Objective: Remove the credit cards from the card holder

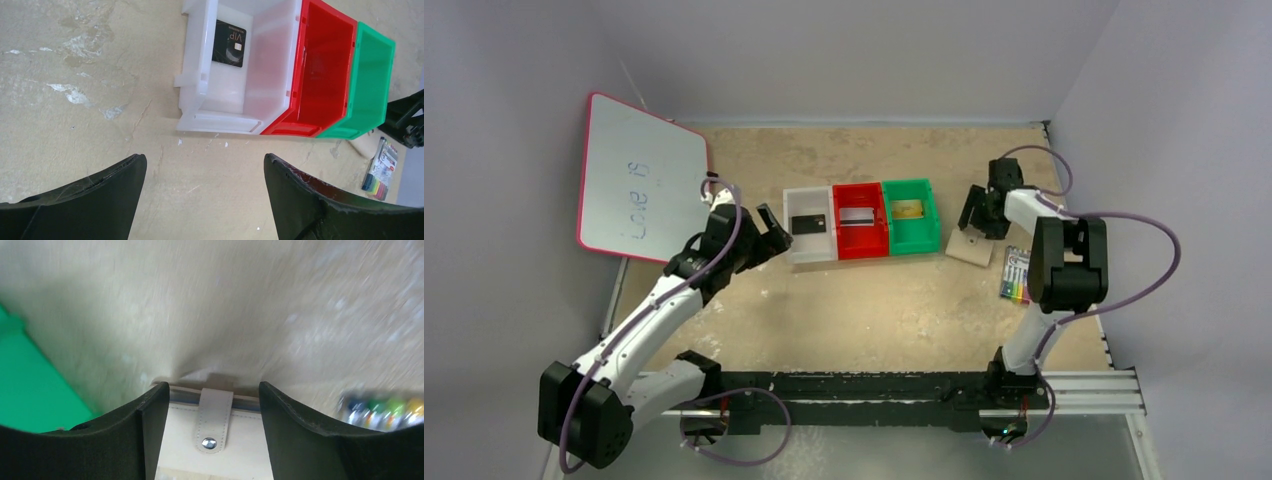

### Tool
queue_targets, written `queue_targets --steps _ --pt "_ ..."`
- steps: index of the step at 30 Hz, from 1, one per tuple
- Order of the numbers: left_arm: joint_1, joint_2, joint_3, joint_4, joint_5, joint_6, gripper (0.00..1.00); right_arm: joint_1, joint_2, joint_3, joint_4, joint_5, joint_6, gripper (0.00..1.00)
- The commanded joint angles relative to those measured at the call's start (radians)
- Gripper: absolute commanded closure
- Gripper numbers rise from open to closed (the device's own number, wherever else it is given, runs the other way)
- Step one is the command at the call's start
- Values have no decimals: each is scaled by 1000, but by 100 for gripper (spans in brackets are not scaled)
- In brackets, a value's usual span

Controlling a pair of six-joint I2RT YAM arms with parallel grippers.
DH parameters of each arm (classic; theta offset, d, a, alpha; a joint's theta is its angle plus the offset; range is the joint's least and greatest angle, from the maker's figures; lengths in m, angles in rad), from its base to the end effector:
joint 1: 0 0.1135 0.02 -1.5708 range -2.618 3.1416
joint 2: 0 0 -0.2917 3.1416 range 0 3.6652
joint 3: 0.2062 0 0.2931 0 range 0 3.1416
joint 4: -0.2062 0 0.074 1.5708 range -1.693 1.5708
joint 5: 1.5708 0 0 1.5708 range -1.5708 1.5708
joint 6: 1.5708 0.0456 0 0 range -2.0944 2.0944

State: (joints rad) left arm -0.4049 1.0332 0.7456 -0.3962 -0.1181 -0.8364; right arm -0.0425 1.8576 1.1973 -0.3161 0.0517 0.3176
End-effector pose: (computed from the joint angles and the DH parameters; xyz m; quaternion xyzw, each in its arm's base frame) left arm 0.2367 -0.0956 0.2649 -0.2178 0.8754 -0.2058 0.3795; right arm 0.4324 -0.0207 0.1657 0.1786 0.9390 0.0157 0.2934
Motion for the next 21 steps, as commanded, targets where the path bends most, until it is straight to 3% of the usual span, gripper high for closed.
queue_targets --steps 1,11,15,19,21 --pt "6 -59 -11 6 26 -33 13 53 -140 -124 31 -24 117 31" --pt "6 -142 -30 -75 14 -29 14 171 -506 -509 76 -7 425 29" --pt "7 -182 -51 -116 21 -10 14 173 -604 -656 129 -97 422 30" --pt "7 -241 -80 -161 16 8 14 244 -647 -681 152 -134 391 31" --pt "7 -273 -90 -171 25 6 14 288 -634 -662 142 -81 399 31"
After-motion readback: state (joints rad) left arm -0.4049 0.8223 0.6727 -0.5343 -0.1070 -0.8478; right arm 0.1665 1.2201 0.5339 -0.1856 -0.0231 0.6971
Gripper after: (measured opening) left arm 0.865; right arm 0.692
